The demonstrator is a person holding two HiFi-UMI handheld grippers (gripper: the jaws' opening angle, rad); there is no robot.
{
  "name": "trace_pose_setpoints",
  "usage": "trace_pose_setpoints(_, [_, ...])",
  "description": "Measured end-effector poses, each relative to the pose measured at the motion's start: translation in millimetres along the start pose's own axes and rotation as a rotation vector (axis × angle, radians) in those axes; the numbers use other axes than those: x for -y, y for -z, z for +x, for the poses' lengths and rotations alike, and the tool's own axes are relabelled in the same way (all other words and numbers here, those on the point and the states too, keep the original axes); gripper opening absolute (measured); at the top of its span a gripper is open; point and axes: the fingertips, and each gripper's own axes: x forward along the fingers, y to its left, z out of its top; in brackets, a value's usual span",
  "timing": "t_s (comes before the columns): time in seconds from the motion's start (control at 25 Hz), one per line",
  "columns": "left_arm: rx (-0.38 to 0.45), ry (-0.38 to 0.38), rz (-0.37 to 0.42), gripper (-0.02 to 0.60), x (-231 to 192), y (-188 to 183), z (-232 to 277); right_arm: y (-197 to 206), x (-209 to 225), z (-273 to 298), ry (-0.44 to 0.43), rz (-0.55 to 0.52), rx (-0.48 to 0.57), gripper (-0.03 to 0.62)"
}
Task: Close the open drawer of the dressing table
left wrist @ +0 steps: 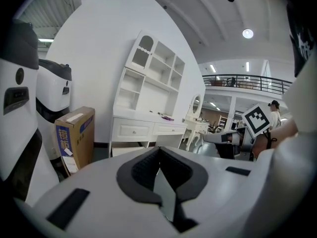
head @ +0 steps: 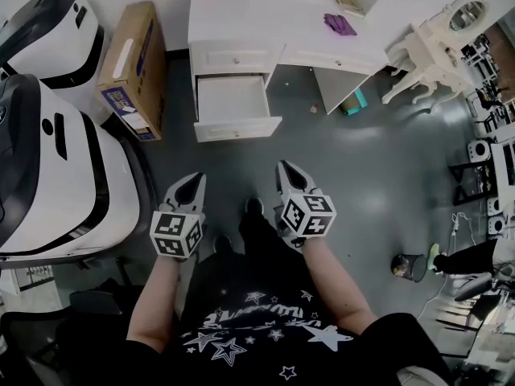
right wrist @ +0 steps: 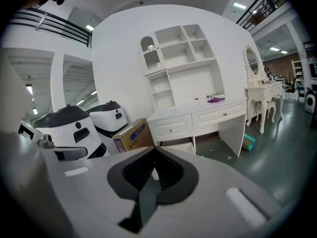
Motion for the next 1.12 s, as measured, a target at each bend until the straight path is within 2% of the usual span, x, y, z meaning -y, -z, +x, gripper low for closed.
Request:
trace_pose_setpoints(0.28, [-0.020,-0.039,-0.016,0.009,-28.9,6.7,37.4,9.8,35.9,43.2,0.081,0.025,0.029,0.003])
trace_pose_setpoints(0.56, [-0.052,-0.117,-0.042,0.009,-64.5,15.1,81.3,40.3,56.7,117.4,0.067,0.026,-0.066,0.003])
trace_pose_setpoints(0.8, [-0.089,-0.145,-0.051,0.009,-89.3,29.5,118.2,69.9,72.3,174.0,0.074,0.027,-0.137,0.003])
trace_pose_setpoints(1.12, [-0.188,-0.159,-0.091,0.009,-115.4,84.7,166.2,132.7,94.0,239.4,0.077,0.022,-0.268,0.003])
